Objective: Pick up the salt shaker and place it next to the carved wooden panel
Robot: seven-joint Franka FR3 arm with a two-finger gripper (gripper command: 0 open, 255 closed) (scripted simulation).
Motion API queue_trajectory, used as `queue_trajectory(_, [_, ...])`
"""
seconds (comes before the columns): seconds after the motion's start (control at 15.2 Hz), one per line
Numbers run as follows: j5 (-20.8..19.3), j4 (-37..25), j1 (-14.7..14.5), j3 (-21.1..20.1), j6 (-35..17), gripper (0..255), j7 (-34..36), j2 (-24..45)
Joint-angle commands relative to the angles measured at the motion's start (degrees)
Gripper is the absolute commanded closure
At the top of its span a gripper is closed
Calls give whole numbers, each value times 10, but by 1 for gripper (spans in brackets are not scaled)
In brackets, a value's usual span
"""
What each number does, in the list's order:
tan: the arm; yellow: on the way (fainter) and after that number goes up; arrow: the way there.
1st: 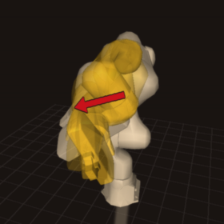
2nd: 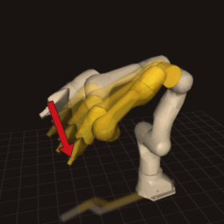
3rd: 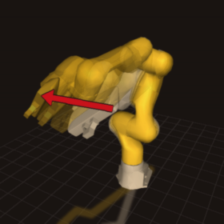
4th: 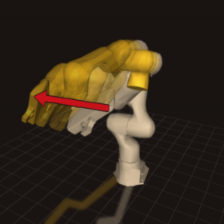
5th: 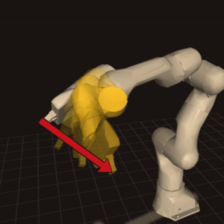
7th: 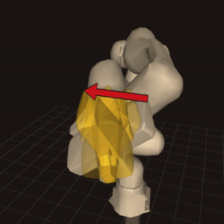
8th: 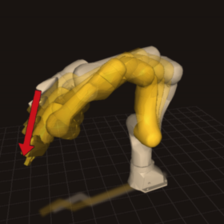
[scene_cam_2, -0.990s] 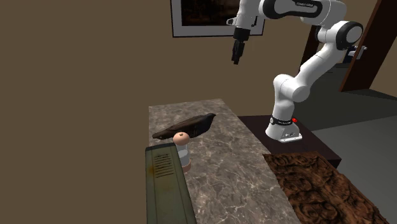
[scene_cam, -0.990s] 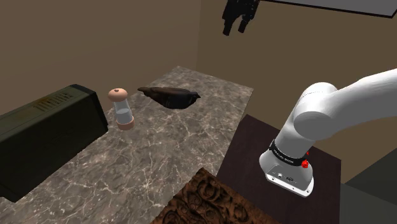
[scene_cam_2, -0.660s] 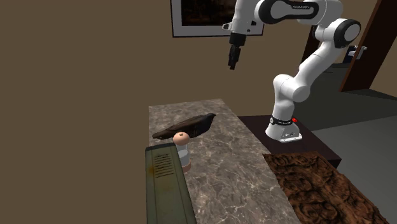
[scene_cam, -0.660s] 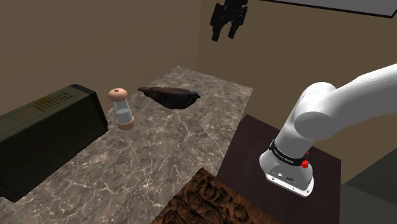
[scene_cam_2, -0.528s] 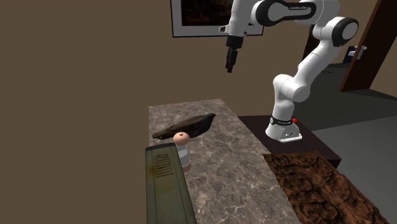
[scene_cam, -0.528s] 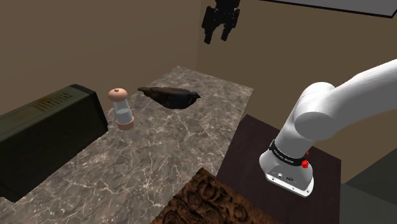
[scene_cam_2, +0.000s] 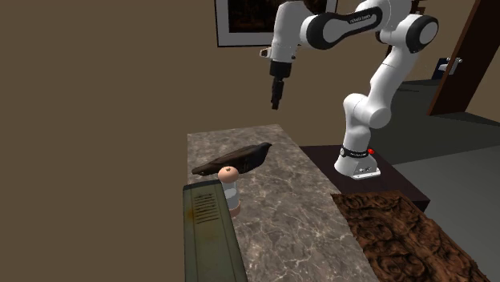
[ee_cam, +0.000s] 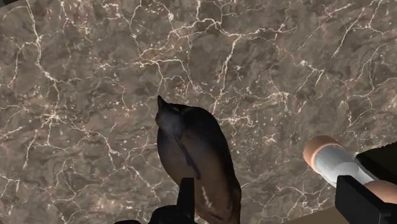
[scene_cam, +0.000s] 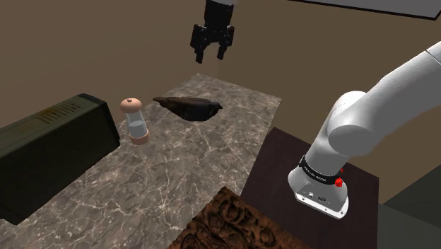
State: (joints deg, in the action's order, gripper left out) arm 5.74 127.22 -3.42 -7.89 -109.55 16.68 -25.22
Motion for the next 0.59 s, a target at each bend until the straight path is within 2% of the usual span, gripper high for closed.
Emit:
queue_trajectory(0.0, [6, -11, -5, -13, -20, 0, 16, 32])
queue_trajectory(0.53, [5, -100, -22, -57, -81, 0, 79, 188])
